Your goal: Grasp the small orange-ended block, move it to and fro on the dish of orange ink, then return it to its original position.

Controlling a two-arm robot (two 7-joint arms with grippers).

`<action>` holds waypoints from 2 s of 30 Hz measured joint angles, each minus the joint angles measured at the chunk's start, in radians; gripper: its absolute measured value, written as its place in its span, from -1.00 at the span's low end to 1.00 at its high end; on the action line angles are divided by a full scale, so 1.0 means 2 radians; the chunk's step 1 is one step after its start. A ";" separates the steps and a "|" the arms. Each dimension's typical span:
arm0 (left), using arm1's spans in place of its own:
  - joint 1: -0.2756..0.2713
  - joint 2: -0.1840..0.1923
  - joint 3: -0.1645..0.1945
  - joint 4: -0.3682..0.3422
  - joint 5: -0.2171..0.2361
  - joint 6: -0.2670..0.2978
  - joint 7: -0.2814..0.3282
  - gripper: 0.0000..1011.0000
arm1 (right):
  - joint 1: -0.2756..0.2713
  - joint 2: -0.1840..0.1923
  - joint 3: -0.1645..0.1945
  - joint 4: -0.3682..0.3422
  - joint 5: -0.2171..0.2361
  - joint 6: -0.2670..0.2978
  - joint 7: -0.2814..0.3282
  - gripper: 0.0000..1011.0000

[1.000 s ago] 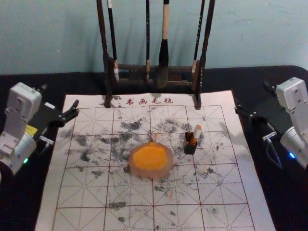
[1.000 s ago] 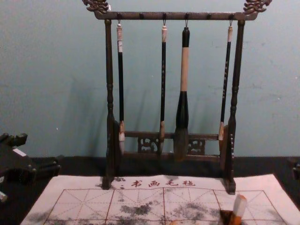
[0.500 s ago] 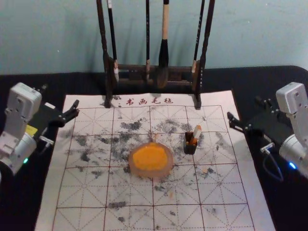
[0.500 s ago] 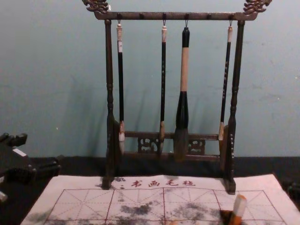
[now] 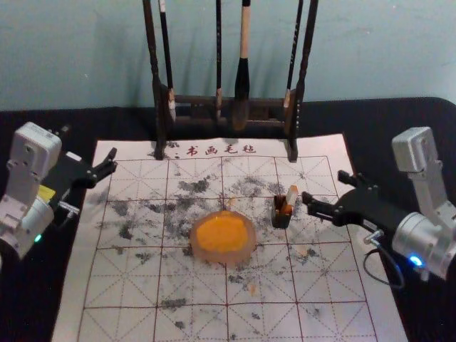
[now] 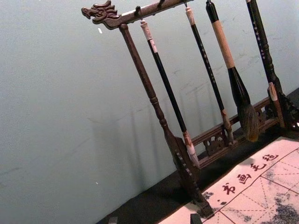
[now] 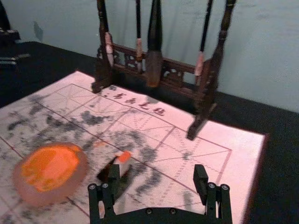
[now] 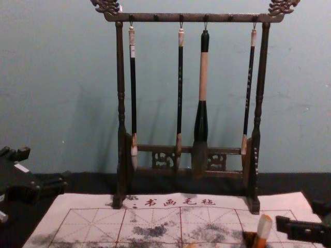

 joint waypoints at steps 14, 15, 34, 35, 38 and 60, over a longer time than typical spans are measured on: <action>0.000 0.000 0.000 0.000 0.000 0.000 0.000 0.98 | 0.017 -0.046 -0.004 -0.006 -0.003 0.057 -0.011 0.98; 0.000 0.000 0.000 0.000 0.000 0.000 0.000 0.98 | 0.018 -0.050 -0.004 -0.005 -0.003 0.061 -0.013 0.98; 0.000 0.000 0.000 0.000 0.000 0.000 0.000 0.98 | 0.032 -0.095 0.002 0.009 -0.026 0.110 -0.038 0.98; 0.000 0.000 0.000 0.000 0.000 0.000 0.000 0.98 | 0.032 -0.096 0.003 0.009 -0.027 0.113 -0.039 0.98; 0.000 0.000 0.000 0.000 0.000 0.000 0.000 0.98 | 0.032 -0.099 0.004 0.009 -0.029 0.117 -0.039 0.98; 0.000 0.000 0.000 0.000 0.000 0.000 0.000 0.98 | 0.030 -0.105 0.009 0.009 -0.035 0.124 -0.038 0.85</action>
